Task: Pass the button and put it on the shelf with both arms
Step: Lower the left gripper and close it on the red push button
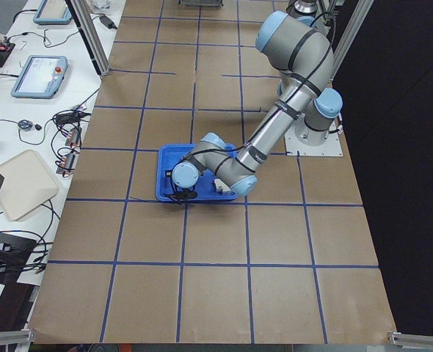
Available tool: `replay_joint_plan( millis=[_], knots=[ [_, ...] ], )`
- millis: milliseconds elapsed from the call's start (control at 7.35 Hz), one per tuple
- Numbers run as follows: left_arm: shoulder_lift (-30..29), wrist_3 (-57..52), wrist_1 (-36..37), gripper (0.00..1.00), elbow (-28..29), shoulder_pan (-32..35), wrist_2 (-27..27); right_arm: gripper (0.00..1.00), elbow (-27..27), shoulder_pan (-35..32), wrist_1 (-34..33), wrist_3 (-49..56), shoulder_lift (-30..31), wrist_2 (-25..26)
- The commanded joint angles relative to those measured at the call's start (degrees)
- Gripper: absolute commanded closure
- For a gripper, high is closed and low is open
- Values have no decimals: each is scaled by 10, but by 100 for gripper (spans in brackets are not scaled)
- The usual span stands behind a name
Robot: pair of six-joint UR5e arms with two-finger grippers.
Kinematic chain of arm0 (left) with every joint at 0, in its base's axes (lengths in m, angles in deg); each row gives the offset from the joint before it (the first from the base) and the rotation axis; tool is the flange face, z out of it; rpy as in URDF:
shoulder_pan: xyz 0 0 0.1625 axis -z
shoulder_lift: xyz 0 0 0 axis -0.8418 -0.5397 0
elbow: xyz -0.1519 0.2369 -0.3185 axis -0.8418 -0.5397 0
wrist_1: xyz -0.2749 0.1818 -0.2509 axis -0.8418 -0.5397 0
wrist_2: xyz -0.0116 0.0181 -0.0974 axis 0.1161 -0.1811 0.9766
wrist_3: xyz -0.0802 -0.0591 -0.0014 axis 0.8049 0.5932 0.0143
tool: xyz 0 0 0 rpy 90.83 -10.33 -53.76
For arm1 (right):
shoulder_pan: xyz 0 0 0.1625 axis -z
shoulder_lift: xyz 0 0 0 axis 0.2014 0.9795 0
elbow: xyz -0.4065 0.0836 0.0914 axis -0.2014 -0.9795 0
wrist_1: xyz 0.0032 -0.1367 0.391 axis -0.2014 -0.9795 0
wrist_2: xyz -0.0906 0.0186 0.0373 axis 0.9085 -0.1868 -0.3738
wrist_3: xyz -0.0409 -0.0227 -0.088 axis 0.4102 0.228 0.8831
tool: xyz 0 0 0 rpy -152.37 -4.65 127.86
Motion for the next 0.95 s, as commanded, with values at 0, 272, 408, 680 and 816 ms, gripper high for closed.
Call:
replay_joint_plan(
  millis=[0,272,408,680,816],
  knots=[
    [-6,-1,-1,1,-1,3,15,0,0,0,-1,2,0,0],
    [-11,-1,-1,1,-1,3,23,0,0,0,-1,-1,0,0],
    [-12,-2,-1,1,-1,3,23,0,0,0,0,-2,0,0],
    [-12,-2,-1,19,0,3,23,0,0,0,-1,-2,0,0],
    [-12,-2,-8,45,0,3,23,0,0,0,0,-2,0,0]
  ],
)
